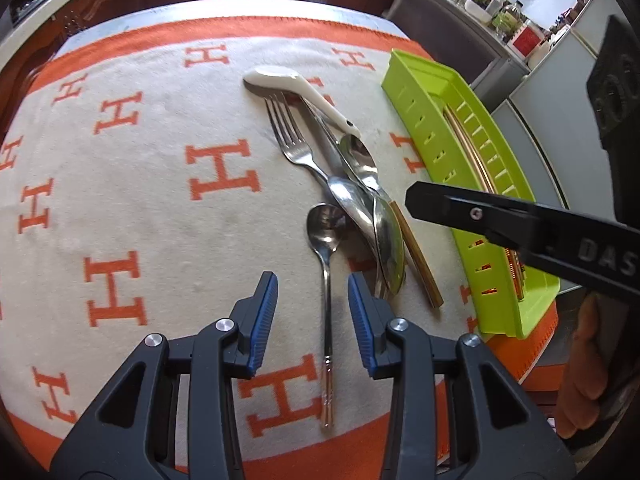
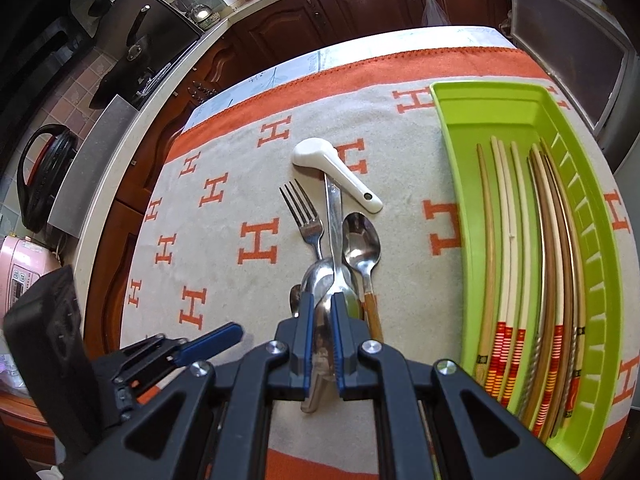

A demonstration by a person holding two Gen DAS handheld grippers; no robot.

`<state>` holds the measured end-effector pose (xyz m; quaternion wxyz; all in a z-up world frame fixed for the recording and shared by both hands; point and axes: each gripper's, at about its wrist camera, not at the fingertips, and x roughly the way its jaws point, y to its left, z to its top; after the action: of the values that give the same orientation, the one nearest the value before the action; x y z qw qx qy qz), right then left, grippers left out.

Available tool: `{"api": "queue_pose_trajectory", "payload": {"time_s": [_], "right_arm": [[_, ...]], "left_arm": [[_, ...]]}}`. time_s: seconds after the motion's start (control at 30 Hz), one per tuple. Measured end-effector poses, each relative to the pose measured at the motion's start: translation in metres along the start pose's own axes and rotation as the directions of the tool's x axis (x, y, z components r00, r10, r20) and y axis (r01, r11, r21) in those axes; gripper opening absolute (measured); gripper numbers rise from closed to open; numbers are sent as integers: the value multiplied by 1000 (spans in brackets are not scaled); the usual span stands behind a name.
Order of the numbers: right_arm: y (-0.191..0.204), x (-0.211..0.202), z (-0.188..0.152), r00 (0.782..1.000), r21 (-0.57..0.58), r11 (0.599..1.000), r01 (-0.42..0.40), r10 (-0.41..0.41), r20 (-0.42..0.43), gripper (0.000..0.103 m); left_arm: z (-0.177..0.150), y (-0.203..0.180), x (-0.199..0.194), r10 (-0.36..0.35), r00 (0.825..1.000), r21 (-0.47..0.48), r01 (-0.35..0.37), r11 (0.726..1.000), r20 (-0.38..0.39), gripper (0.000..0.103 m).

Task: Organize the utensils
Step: 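Lower the left tool onto a small silver spoon and close on it, then grasp a silver knife with the right tool while the left tool holds its spoon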

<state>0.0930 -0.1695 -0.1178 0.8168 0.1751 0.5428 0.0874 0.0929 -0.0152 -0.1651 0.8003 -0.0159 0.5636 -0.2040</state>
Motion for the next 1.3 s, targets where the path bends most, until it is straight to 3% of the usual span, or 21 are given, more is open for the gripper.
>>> {"api": "queue_pose_trajectory", "payload": {"time_s": [0.23,0.27,0.3,0.37,0.43,0.5,0.57,0.7,1.07,1.3], "right_arm": [[-6,-8,-5,1000,15,1000,-21,20,12,8],[-7,-9,-6,1000,17,1000,-23,23,13,8],[-8,-10,-6,1000,20,999,-25,25,14,8],[-9,-11,-8,999,22,999,-30,30,15,8],[-10,-12,-9,999,22,999,-35,34,15,8],[-10,-12,-11,999,19,999,-37,37,15,8],[-10,-11,-13,999,18,999,-38,38,10,8],[-7,-8,-15,1000,0,1000,-25,25,13,32],[-5,12,22,1000,30,1000,-11,10,12,32],[8,37,39,996,14,996,84,-84,-38,30]], "left_arm": [[0,-17,12,89,996,54,-90,995,16,34],[-1,-20,12,110,994,68,-111,991,22,31],[-2,-23,13,153,988,89,-156,984,32,21],[-5,-22,12,193,980,100,-198,975,50,10],[-4,-11,8,167,985,57,-169,984,46,1],[-3,4,4,116,992,-7,-116,993,39,0],[-4,15,0,114,992,-43,-112,993,47,0],[-7,36,-10,89,994,-114,-82,990,56,0],[-12,65,-39,63,992,-193,-40,980,112,0],[-14,74,-40,47,993,-219,-21,976,112,0]]}}
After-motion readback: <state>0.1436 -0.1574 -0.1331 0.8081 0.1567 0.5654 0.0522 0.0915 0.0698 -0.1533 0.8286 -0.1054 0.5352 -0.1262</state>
